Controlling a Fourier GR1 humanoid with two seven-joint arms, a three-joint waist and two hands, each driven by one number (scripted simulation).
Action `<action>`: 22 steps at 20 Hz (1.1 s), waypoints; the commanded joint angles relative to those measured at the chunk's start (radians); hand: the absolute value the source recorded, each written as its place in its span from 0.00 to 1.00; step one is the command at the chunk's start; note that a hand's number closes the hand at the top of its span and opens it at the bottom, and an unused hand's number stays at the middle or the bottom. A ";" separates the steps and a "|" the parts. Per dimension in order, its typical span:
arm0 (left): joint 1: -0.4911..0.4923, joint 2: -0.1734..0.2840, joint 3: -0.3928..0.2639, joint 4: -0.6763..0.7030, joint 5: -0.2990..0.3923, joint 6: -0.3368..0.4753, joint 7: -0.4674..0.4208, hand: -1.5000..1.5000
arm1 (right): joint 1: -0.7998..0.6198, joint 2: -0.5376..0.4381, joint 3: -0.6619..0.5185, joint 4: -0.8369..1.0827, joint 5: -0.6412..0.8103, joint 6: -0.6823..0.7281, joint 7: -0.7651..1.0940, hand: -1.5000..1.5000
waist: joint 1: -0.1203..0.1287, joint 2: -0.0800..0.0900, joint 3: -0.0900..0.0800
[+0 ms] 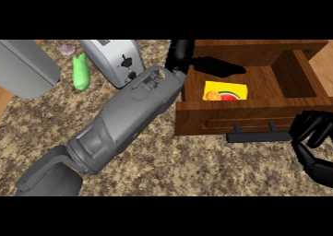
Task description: Pick up the cup, place it into the drawer and close the drawer
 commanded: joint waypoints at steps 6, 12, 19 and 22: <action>0.035 0.108 0.098 -0.104 0.006 -0.035 0.066 0.00 | 0.071 -0.022 0.099 -0.068 0.259 0.005 -0.024 1.00 | 0.037 -0.005 0.000; 0.259 0.223 0.083 -0.351 -0.016 -0.047 0.092 0.00 | 0.078 -0.006 0.135 -0.037 0.407 -0.060 -0.020 1.00 | 0.060 -0.012 -0.001; 0.411 0.352 0.148 -0.542 0.005 -0.093 0.144 0.00 | -0.056 0.013 0.262 0.099 0.644 -0.151 -0.038 1.00 | 0.064 -0.007 -0.001; 0.422 0.400 0.166 -0.600 0.018 -0.110 0.199 0.00 | -0.063 -0.026 0.310 0.207 0.776 -0.176 -0.085 1.00 | 0.065 -0.006 0.000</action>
